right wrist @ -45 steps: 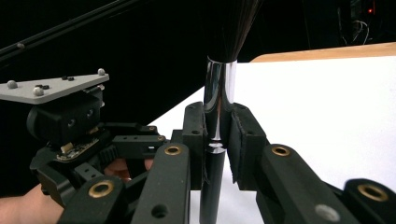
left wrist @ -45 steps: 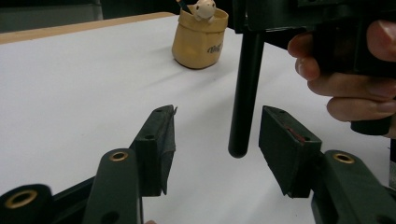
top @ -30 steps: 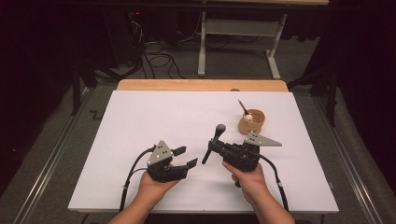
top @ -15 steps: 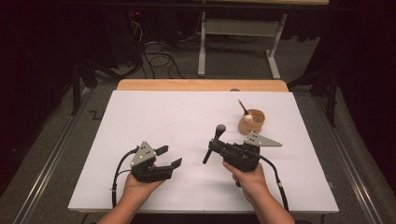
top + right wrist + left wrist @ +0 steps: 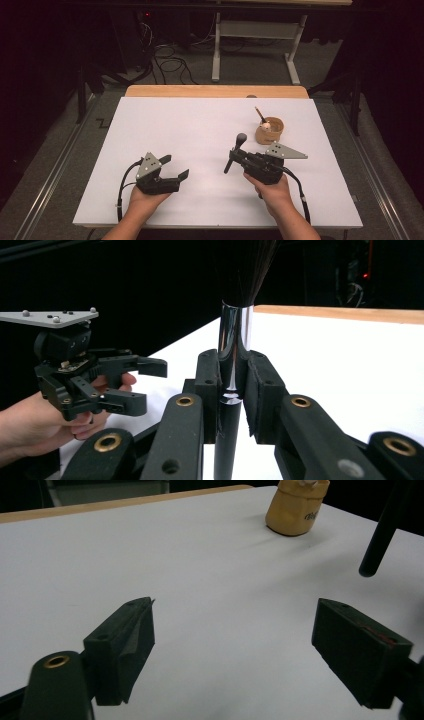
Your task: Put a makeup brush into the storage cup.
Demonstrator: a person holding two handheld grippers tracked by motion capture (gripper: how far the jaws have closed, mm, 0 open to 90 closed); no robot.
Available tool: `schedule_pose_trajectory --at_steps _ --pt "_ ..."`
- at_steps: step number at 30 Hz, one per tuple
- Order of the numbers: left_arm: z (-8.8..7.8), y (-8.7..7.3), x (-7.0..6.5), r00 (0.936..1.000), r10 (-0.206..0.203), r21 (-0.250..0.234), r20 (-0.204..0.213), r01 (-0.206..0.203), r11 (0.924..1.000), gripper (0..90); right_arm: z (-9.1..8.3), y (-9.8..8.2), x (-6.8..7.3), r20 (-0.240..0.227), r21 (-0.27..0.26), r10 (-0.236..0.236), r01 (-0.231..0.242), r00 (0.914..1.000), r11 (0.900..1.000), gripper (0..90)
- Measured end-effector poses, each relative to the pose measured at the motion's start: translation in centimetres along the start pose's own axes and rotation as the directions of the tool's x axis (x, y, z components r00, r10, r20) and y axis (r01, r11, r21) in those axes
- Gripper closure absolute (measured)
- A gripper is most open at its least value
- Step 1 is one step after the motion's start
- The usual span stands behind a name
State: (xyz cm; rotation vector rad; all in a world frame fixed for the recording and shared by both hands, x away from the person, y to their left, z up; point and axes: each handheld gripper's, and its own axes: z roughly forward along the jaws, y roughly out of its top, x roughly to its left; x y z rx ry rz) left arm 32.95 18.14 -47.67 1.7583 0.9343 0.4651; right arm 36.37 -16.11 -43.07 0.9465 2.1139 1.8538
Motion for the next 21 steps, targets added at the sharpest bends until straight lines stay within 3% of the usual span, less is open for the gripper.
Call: schedule_pose_trajectory --at_steps 10,21 --pt "0.1 -0.2 0.0 0.9998 -0.005 -0.002 -0.017 0.005 1.0 12.4 -2.1 0.5 -1.3 0.06 -0.02 -0.029 0.03 0.9978 0.999 79.2" --pt "0.0 -0.2 0.0 0.9998 -0.017 -0.008 -0.008 0.017 0.9998 10.9 -3.9 0.5 -2.3 0.118 -0.022 -0.054 0.057 0.9915 0.998 79.1"
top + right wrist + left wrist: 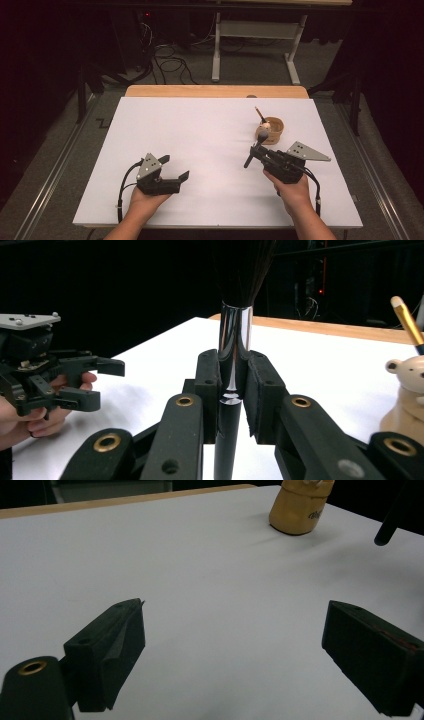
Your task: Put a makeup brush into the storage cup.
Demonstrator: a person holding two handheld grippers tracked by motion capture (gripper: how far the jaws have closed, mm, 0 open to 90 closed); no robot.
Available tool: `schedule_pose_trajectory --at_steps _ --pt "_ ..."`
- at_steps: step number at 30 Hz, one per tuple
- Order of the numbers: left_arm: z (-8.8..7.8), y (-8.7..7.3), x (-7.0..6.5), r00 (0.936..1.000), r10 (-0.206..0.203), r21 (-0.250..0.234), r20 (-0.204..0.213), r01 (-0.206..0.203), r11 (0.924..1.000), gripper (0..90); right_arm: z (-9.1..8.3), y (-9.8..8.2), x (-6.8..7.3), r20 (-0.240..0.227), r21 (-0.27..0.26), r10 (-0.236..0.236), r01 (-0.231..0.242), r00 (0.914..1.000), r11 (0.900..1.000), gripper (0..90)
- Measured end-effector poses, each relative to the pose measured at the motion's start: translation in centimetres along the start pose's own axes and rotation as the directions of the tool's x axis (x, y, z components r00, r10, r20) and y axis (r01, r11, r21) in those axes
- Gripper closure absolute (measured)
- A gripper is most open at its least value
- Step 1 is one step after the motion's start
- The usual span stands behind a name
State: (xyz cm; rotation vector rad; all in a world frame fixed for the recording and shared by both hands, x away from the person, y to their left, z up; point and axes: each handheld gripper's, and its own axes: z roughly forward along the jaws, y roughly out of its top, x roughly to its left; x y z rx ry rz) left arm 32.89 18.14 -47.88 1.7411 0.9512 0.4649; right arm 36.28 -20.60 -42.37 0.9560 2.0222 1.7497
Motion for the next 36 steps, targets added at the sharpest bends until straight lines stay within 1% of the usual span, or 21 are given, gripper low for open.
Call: schedule_pose_trajectory --at_steps 7,10,13,14,20,21,28,29,36 --pt "-0.1 0.0 0.1 1.0 -0.006 -0.002 0.005 0.006 1.0 10.9 -0.4 -0.1 -0.4 0.022 0.003 -0.01 0.01 0.9997 1.0 79.1" --pt "-0.1 0.0 0.1 0.9999 -0.009 -0.004 0.006 0.009 0.9999 10.7 -0.7 -0.2 -0.9 0.041 -0.005 -0.008 0.008 0.9991 1.0 79.1" --pt "-0.1 0.0 0.1 0.9999 -0.009 0.005 0.009 0.009 0.9999 10.6 -1.1 -0.3 -1.4 0.061 -0.009 -0.004 0.005 0.9981 1.0 79.2" --pt "-0.1 0.0 0.1 0.9999 -0.01 0.005 0.009 0.01 0.9999 10.5 -1.3 -0.3 -1.6 0.074 -0.009 -0.002 0.003 0.9972 1.0 79.1" --pt "-0.1 0.1 0.1 0.9999 -0.013 -0.002 0.009 0.013 0.9999 10.5 -2.2 -0.4 -2.8 0.119 -0.018 0.002 0.0 0.9929 1.0 79.2" --pt "-0.1 0.1 0.0 0.9999 -0.012 -0.002 0.008 0.012 0.9999 10.5 -2.3 -0.4 -3.0 0.12 -0.021 0.009 -0.007 0.9927 1.0 79.1" --pt "-0.1 0.1 0.0 0.9999 -0.01 -0.006 0.006 0.01 0.9999 10.4 -3.1 -0.5 -3.9 0.159 -0.03 0.016 -0.012 0.9871 0.999 79.1" --pt "-0.2 0.1 0.1 0.9999 -0.011 -0.007 0.006 0.011 0.9999 10.4 -3.2 -0.5 -4.0 0.169 -0.03 0.014 -0.009 0.9855 0.999 79.1" --pt "-0.2 0.1 0.0 0.9999 -0.011 -0.004 0.01 0.012 0.9999 10.0 -3.5 -0.5 -4.7 0.197 -0.041 0.017 -0.009 0.9803 0.999 79.2"
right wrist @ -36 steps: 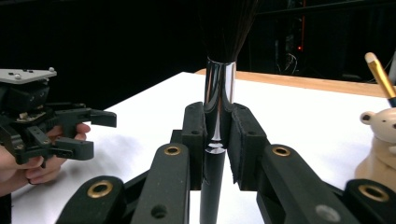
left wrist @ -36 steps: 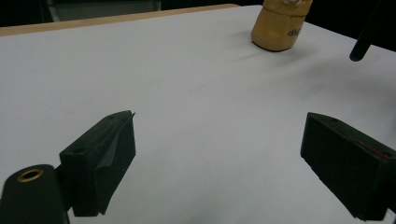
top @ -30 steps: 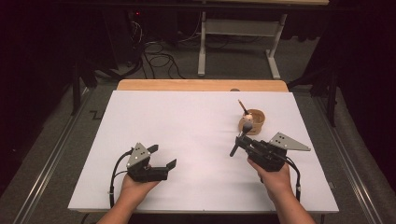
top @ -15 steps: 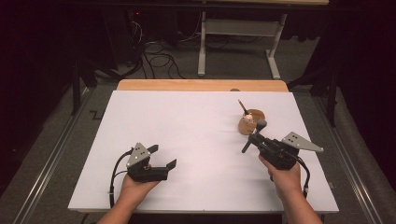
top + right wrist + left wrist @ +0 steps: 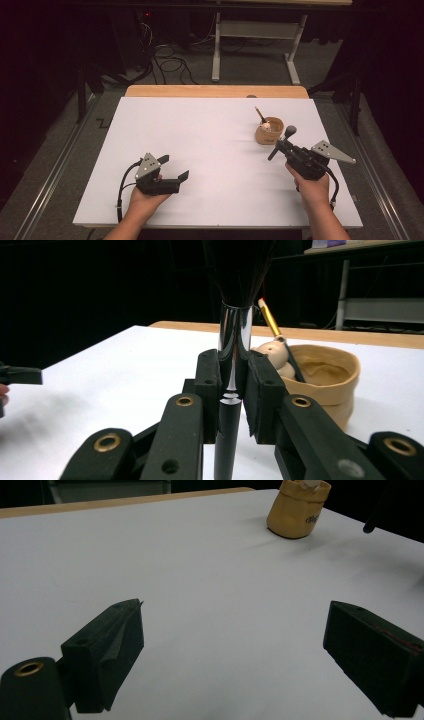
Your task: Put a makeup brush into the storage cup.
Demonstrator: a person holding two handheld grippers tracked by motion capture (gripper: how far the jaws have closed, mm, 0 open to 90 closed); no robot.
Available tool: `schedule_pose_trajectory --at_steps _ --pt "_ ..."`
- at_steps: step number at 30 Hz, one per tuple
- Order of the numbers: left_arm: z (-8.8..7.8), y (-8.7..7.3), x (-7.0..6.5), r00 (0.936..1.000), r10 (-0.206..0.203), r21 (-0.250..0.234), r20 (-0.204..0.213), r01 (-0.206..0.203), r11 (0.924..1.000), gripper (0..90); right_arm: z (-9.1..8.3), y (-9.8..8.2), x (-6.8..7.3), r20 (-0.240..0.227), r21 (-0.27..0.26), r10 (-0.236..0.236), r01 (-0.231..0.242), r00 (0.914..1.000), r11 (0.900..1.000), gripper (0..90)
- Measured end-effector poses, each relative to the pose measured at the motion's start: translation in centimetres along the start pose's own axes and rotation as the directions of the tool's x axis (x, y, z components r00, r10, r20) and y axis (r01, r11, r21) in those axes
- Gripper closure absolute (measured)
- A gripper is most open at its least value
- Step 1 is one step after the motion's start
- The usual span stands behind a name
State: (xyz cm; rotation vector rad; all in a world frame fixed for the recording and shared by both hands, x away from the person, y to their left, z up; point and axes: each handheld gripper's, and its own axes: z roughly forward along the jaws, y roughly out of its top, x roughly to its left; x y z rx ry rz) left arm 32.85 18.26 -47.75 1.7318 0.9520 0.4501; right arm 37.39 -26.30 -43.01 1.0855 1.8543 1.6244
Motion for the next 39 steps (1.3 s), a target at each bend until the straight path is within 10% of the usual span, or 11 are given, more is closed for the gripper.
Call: schedule_pose_trajectory --at_steps 39 --pt "0.1 0.0 0.0 1.0 -0.006 0.005 0.002 0.006 1.0 9.6 0.5 1.2 -1.7 0.099 -0.048 -0.02 0.025 0.9949 0.999 79.4"
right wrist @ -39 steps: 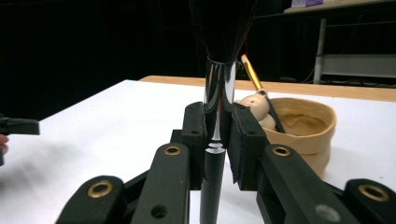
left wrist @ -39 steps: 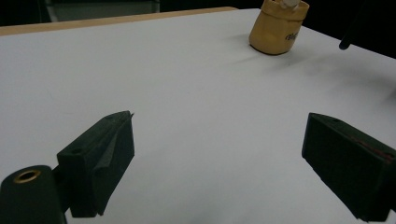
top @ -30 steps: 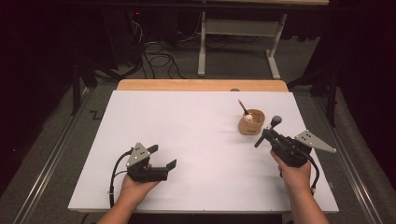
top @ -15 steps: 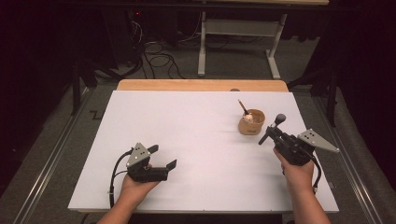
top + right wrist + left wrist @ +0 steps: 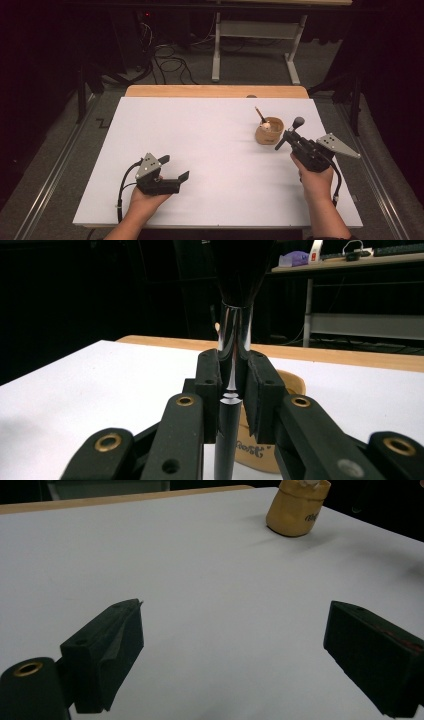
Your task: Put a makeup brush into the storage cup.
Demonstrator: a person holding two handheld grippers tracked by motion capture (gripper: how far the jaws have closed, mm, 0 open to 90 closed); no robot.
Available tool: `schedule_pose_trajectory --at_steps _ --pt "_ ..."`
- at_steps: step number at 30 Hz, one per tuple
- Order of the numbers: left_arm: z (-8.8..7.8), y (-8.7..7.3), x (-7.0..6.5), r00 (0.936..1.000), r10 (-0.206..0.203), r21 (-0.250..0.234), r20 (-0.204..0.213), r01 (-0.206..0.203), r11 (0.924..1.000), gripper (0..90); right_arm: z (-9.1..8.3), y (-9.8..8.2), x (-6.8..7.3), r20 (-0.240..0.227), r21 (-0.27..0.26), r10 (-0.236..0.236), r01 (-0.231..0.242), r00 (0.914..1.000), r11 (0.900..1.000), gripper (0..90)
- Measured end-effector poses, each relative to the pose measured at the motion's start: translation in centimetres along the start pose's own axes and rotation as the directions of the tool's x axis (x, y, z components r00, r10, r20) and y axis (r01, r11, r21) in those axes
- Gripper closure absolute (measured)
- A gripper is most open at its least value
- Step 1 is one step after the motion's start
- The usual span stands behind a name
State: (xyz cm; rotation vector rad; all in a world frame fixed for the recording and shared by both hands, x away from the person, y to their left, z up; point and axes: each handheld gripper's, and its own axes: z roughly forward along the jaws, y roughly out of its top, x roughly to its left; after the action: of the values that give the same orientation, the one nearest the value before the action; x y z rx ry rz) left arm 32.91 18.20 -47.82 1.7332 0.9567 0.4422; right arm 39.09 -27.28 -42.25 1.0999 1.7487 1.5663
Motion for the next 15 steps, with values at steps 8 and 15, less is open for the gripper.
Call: schedule_pose_trajectory --at_steps 8,15 --pt "0.03 0.0 0.03 1.0 -0.004 0.001 0.001 0.004 1.0 7.3 0.54 0.43 0.02 0.004 -0.011 -0.008 0.008 1.0 1.0 79.4" --pt "0.1 -0.01 0.04 1.0 -0.003 0.002 -0.001 0.003 1.0 6.3 0.87 0.85 -0.23 0.015 -0.018 -0.01 0.011 0.9998 1.0 79.5"
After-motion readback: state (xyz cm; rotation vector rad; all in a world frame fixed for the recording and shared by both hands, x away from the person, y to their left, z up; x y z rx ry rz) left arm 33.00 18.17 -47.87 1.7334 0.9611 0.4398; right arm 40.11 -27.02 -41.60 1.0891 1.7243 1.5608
